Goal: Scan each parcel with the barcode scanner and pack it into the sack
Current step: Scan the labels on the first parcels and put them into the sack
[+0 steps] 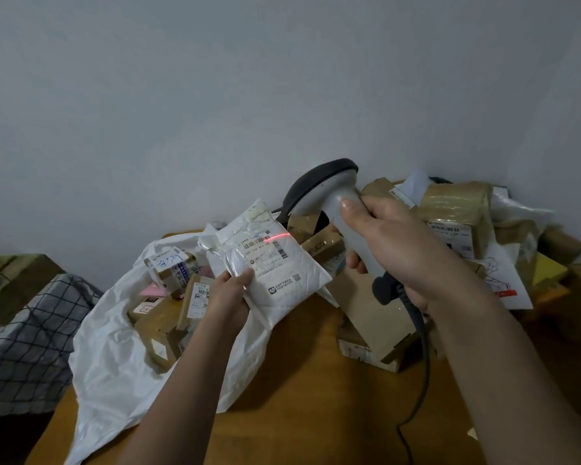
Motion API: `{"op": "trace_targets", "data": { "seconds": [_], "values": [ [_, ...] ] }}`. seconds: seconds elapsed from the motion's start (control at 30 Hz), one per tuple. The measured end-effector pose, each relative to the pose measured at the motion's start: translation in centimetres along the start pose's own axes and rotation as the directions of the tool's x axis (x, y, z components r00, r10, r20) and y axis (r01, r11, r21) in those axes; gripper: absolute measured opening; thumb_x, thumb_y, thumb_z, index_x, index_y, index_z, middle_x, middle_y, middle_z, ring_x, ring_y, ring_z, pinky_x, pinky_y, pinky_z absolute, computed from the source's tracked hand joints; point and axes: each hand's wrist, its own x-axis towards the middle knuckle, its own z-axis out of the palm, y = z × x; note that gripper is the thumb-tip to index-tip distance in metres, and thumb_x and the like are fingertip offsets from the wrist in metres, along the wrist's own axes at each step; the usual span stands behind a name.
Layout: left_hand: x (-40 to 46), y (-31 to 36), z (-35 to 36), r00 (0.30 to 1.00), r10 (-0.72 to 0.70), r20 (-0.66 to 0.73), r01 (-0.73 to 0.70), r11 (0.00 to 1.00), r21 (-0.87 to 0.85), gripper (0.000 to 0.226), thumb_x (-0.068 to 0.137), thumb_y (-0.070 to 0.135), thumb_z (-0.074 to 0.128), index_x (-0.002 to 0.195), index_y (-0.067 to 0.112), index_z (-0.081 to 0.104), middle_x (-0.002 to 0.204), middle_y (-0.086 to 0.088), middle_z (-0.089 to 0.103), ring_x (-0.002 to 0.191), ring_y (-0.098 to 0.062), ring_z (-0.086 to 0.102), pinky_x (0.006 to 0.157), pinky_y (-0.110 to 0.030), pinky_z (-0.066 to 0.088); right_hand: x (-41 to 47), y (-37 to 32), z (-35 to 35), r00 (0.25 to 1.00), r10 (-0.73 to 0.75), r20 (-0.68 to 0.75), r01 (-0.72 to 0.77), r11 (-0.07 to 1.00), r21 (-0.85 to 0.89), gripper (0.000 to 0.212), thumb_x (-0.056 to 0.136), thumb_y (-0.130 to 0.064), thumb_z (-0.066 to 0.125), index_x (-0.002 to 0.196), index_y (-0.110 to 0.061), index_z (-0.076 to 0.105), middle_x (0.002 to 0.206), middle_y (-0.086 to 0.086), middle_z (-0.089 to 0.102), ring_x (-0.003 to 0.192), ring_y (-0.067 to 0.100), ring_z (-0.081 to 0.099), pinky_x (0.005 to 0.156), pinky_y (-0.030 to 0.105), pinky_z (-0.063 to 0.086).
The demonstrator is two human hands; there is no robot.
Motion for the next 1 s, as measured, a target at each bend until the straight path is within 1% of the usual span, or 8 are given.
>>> {"op": "trace_targets", "data": {
  "seconds": [0.17, 0.3, 0.43, 0.5, 0.63, 0.73, 0.9, 1.0],
  "values": [
    [0.6, 0.0, -0.4, 1.0, -0.009, -0.015, 0.009, 1.0, -0.005, 0.038, 0.096, -0.005, 0.052, 0.133, -0.005, 0.05, 0.126, -0.022, 0.062, 0.111, -0.039, 0.062, 0.099, -0.058, 0.047, -0.7, -1.1, -0.2, 0.999, -0.032, 0.003, 0.032, 0.999, -0.021, 0.036, 0.102, -0.04, 0.043, 0.104, -0.009, 0.061, 0.083, 0.013, 0.069, 0.057, 0.012, 0.062, 0.067, 0.041, 0.051],
    [0.8, 0.0, -0.8, 0.999, -0.02, -0.032, 0.019, 1.0, -0.021, 0.038, 0.096, -0.005, 0.052, 0.134, -0.004, 0.049, 0.127, -0.022, 0.061, 0.112, -0.039, 0.061, 0.099, -0.057, 0.047, -0.9, -1.6, 0.1, 0.999, -0.051, 0.016, 0.052, 0.997, -0.06, 0.037, 0.102, -0.041, 0.042, 0.104, -0.01, 0.061, 0.066, 0.003, 0.065, 0.053, 0.007, 0.06, 0.065, 0.036, 0.048],
    [1.1, 0.1, -1.4, 0.998, -0.011, -0.061, 0.01, 1.0, -0.024, 0.037, 0.095, -0.005, 0.053, 0.132, -0.004, 0.051, 0.122, -0.02, 0.063, 0.102, -0.033, 0.064, 0.081, -0.048, 0.054, -0.6, -1.9, 0.7, 0.996, -0.08, 0.043, 0.083, 0.994, -0.064, 0.035, 0.101, -0.041, 0.042, 0.104, -0.013, 0.062, 0.076, 0.007, 0.069, 0.055, 0.007, 0.06, 0.064, 0.034, 0.047],
    [1.4, 0.1, -1.8, 0.998, -0.006, -0.061, 0.004, 0.999, -0.036, 0.034, 0.095, -0.005, 0.054, 0.129, -0.002, 0.053, 0.116, -0.018, 0.065, 0.099, -0.032, 0.065, 0.077, -0.045, 0.055, -0.5, -2.0, 1.1, 0.994, -0.089, 0.057, 0.092, 0.994, -0.06, 0.034, 0.101, -0.041, 0.042, 0.1, -0.014, 0.062, 0.07, 0.005, 0.067, 0.053, 0.006, 0.059, 0.061, 0.032, 0.046],
    [1.8, 0.0, -2.7, 0.998, 0.018, -0.055, -0.021, 0.998, -0.055, 0.031, 0.094, -0.006, 0.054, 0.123, 0.005, 0.055, 0.111, -0.014, 0.066, 0.099, -0.032, 0.065, 0.086, -0.05, 0.054, 0.0, -2.1, 2.1, 0.994, -0.086, 0.073, 0.09, 0.994, -0.064, 0.036, 0.101, -0.042, 0.042, 0.097, -0.012, 0.062, 0.055, 0.0, 0.062, 0.052, 0.006, 0.058, 0.059, 0.029, 0.044],
    [2.1, 0.0, -3.8, 0.997, 0.02, -0.072, -0.024, 0.998, -0.061, 0.027, 0.094, -0.005, 0.055, 0.118, 0.008, 0.057, 0.121, -0.016, 0.064, 0.105, -0.034, 0.063, 0.099, -0.055, 0.048, 0.8, -2.0, 3.3, 0.994, -0.045, 0.095, 0.039, 0.998, 0.058, 0.037, 0.102, -0.038, 0.043, 0.103, -0.006, 0.062, 0.069, 0.01, 0.065, 0.052, 0.01, 0.058, 0.058, 0.032, 0.046],
    [2.8, 1.5, -6.1, 0.954, 0.055, -0.295, -0.063, 0.998, -0.018, 0.046, 0.094, 0.006, 0.061, 0.137, 0.006, 0.044, 0.123, -0.016, 0.06, 0.098, -0.03, 0.063, 0.079, -0.048, 0.054, 1.9, -1.3, 4.9, 0.993, 0.037, 0.113, -0.045, 0.997, 0.067, 0.039, 0.103, -0.04, 0.041, 0.105, -0.007, 0.062, 0.066, 0.009, 0.061, 0.046, 0.007, 0.057, 0.052, 0.025, 0.045],
    [3.6, 3.1, -7.9, 0.869, 0.234, -0.436, -0.202, 0.972, 0.12, 0.059, 0.092, 0.012, 0.065, 0.142, 0.013, 0.033, 0.139, -0.014, 0.049, 0.115, -0.029, 0.056, 0.097, -0.047, 0.049, 2.5, -0.6, 5.3, 0.991, 0.081, 0.11, -0.086, 0.995, 0.05, 0.036, 0.103, -0.04, 0.041, 0.108, -0.01, 0.061, 0.067, 0.007, 0.061, 0.043, 0.005, 0.057, 0.043, 0.019, 0.044]
  ]
}}
